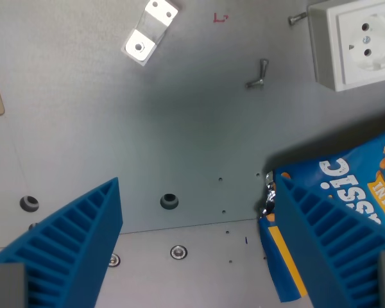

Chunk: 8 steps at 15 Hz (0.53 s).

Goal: Move in base negative y

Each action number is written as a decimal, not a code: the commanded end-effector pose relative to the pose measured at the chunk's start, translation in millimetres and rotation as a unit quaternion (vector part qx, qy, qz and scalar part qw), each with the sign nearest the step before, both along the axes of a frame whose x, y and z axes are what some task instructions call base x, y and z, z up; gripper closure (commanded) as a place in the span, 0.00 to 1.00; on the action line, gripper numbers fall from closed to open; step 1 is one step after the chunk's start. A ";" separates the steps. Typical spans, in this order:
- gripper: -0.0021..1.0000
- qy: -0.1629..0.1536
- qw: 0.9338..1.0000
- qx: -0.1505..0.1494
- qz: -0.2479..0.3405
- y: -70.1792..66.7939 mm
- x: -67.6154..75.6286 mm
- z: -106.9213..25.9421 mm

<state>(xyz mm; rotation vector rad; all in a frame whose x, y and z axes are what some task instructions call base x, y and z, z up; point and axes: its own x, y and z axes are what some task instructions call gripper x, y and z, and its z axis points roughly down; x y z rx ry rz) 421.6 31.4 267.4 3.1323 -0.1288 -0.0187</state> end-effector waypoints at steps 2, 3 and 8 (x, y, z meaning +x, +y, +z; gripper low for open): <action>0.00 -0.003 1.000 0.000 0.000 -10.1 1.1 2.0; 0.00 -0.003 1.000 0.000 0.000 -15.2 1.5 2.0; 0.00 -0.003 1.000 0.000 0.000 -40.4 3.8 1.6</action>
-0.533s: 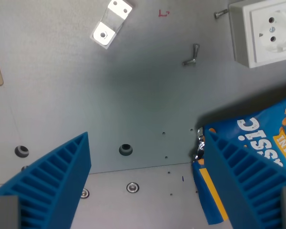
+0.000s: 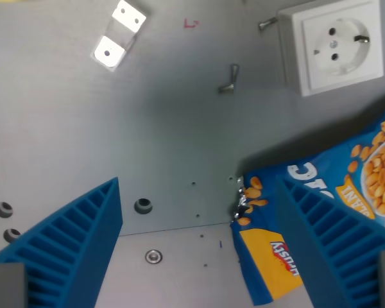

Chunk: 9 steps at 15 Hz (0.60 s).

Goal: Move in base negative y

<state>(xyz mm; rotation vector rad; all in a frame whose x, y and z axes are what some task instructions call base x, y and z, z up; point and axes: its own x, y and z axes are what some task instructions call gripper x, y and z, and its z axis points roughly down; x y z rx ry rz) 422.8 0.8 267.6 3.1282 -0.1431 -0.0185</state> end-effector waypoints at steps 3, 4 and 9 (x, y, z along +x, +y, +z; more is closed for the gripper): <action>0.00 -0.003 1.000 0.002 0.004 -25.1 4.1 1.3; 0.00 -0.003 1.000 0.002 0.004 -30.1 4.6 1.2; 0.00 -0.003 1.000 0.002 0.004 -55.5 7.3 0.9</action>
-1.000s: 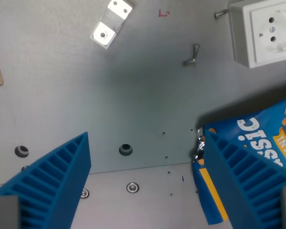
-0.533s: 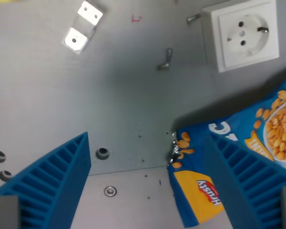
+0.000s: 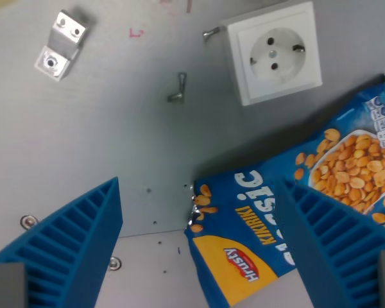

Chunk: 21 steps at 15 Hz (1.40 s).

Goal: Move in base negative y

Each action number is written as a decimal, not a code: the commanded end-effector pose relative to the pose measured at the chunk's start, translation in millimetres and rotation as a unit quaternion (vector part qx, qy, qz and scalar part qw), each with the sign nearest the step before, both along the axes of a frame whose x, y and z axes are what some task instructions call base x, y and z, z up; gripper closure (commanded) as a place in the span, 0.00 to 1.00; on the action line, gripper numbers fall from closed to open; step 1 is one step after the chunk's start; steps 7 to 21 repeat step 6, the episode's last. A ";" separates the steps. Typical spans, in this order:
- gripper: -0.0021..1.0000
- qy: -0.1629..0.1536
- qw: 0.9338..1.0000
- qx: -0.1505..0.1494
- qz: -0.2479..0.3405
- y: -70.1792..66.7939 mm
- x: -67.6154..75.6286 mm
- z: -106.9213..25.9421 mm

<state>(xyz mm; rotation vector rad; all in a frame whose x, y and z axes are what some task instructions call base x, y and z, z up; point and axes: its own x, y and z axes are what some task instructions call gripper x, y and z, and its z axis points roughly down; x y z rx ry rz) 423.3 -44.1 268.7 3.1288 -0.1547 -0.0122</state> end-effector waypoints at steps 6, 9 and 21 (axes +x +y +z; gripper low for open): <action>0.00 -0.001 1.000 0.001 0.008 -40.9 10.2 -0.6; 0.00 -0.001 1.000 0.001 0.008 -40.9 10.2 -0.6; 0.00 -0.001 1.000 0.001 0.008 -40.9 10.2 -0.6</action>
